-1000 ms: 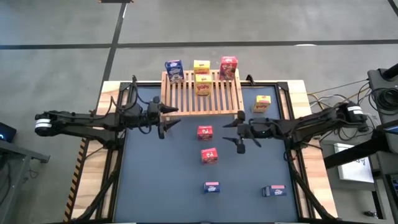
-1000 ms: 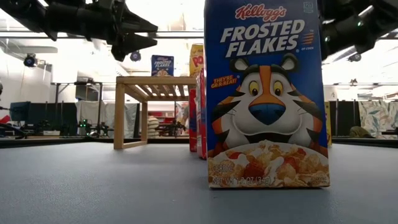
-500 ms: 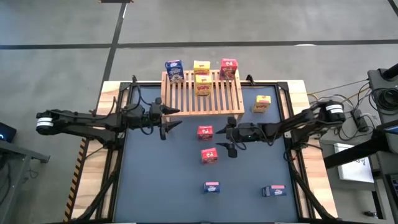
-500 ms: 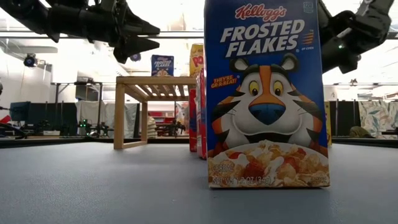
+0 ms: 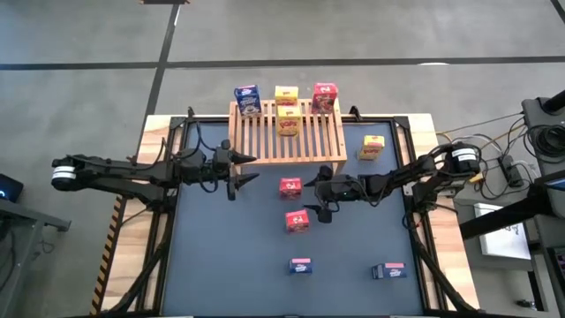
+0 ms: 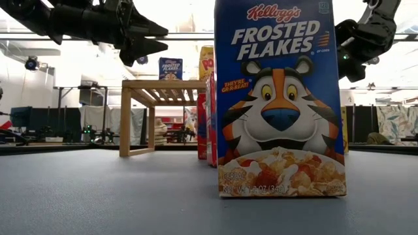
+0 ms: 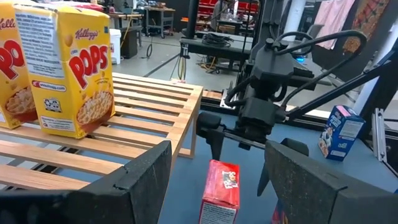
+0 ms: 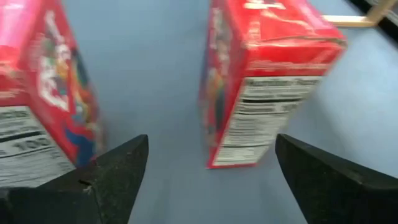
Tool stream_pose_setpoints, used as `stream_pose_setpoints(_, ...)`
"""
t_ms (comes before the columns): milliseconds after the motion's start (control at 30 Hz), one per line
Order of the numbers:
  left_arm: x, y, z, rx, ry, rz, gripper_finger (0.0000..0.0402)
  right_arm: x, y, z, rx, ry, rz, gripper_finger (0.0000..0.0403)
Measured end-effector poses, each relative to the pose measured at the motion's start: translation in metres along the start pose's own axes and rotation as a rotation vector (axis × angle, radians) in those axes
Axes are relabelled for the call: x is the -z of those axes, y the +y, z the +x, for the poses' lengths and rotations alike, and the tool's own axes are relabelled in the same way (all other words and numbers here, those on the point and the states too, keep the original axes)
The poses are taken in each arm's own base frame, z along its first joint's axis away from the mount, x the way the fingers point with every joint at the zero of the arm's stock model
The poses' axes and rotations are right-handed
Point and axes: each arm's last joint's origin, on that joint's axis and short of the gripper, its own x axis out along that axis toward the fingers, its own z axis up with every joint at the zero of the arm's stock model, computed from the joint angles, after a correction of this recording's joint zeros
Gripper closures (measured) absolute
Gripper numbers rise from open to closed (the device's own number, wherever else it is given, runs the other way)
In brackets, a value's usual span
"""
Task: Stack cereal on shelf
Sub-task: Put the top red cereal box on the shelf aligned with the other red cereal box
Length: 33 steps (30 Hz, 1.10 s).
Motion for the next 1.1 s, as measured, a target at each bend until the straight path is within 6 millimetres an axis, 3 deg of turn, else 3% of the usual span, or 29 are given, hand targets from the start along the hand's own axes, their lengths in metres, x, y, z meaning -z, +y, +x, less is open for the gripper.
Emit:
stream_pose_setpoints(167,0.0,0.0,0.0,0.0,0.0,0.004,0.0159,-0.001,-0.004,0.0,0.088,-0.007,-0.016,0.0049)
stream_pose_setpoints(567,0.0,0.0,0.0,0.0,0.003,0.005,0.0159,-0.009,-0.02,0.0,0.071,-0.094,0.033,0.005)
stream_pose_setpoints(1100,0.002,0.0,0.0,0.003,0.018,0.006,0.0159,-0.006,-0.015,0.0,0.034,-0.083,0.074,0.005)
